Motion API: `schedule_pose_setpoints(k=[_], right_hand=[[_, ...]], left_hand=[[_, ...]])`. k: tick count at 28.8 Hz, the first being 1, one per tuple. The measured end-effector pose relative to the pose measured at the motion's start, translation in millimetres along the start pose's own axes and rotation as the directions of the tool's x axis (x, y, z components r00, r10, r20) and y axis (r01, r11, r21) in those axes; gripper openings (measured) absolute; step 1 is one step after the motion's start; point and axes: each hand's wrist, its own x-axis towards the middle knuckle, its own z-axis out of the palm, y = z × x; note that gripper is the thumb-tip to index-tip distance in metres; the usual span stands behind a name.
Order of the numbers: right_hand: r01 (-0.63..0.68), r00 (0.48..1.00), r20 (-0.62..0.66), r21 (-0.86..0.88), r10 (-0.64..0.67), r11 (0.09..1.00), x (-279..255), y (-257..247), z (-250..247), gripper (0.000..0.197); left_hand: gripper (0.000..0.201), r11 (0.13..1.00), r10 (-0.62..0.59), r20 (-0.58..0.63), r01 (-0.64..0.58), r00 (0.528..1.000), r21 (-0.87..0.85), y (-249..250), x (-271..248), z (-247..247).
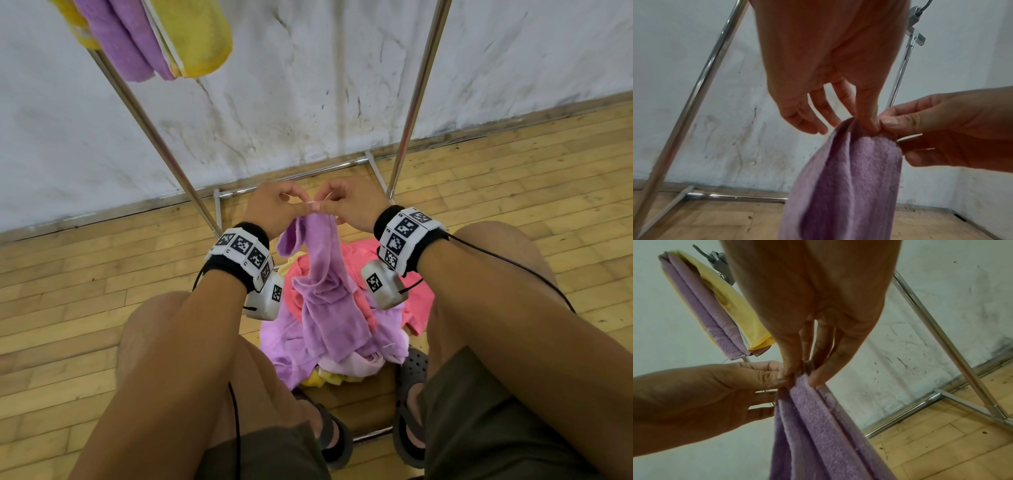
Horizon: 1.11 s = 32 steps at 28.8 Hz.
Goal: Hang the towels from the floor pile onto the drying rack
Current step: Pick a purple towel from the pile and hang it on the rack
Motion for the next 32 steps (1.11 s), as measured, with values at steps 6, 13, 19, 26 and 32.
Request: schedule_pose_setpoints(k=[6,13,19,26,32], right_hand=[[0.049,0.998,-0.044,-0.063,-0.051,0.997,-3,-5,-2,0.011],[0.095,0.992,-0.076,-0.099,-0.103,0.990,-1,-4,-1,0.005],[0.128,0.983,-0.113,-0.139,-0.145,0.982,0,-17,-5,0.017],[0.153,0.960,-0.214,-0.148,-0.182,0.977,9,-55,-20,0.016],[0.180,0.928,-0.285,-0.226,-0.241,0.958,11,-108,-55,0.015]], left_hand=[[0.021,0.998,-0.018,0.010,0.019,1.000,-0.060,-4,0,3],[0.026,0.995,-0.075,0.104,0.082,0.992,-0.061,-4,3,6],[0.020,0.997,-0.071,0.068,0.070,0.995,0.009,-6,6,8],[0.010,0.997,0.011,-0.105,-0.019,0.994,-0.069,46,16,-20],[0.013,0.993,0.095,-0.138,-0.103,0.986,-0.056,95,13,-57]])
